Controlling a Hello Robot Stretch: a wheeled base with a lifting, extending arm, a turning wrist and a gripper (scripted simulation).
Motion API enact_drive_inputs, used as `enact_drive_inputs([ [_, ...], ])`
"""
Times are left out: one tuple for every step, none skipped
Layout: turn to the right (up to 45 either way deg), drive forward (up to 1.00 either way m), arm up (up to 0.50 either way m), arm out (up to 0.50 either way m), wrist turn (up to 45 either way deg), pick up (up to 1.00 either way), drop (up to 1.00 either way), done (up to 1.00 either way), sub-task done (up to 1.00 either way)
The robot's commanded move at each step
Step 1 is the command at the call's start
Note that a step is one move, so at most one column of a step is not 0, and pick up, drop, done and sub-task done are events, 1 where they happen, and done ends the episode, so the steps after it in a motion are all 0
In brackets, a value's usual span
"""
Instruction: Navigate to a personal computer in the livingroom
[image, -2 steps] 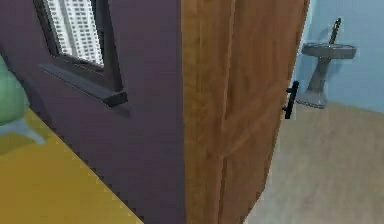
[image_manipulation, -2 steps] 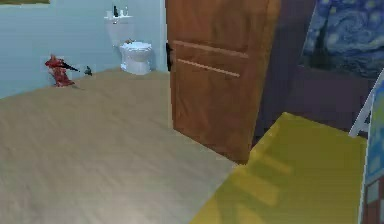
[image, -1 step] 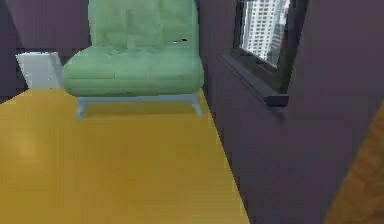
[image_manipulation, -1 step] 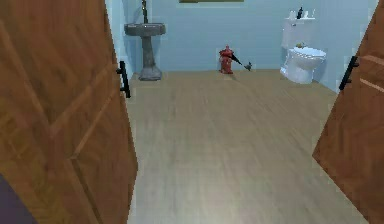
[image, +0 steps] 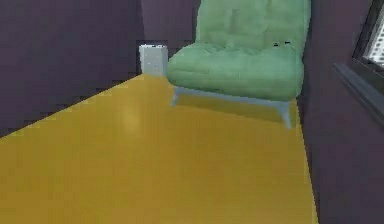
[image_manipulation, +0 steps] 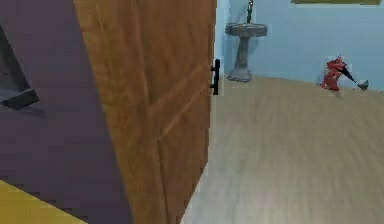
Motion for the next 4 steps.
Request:
enact_drive_inputs([
  [0.0,0.3,0.0,0.0,0.0,0.0,0.0,0.0,0.0],
  [45.0,0.0,0.0,0.0,0.0,0.0,0.0,0.0,0.0],
  [45.0,0.0,0.0,0.0,0.0,0.0,0.0,0.0,0.0],
  [45.0,0.0,0.0,0.0,0.0,0.0,0.0,0.0,0.0],
])
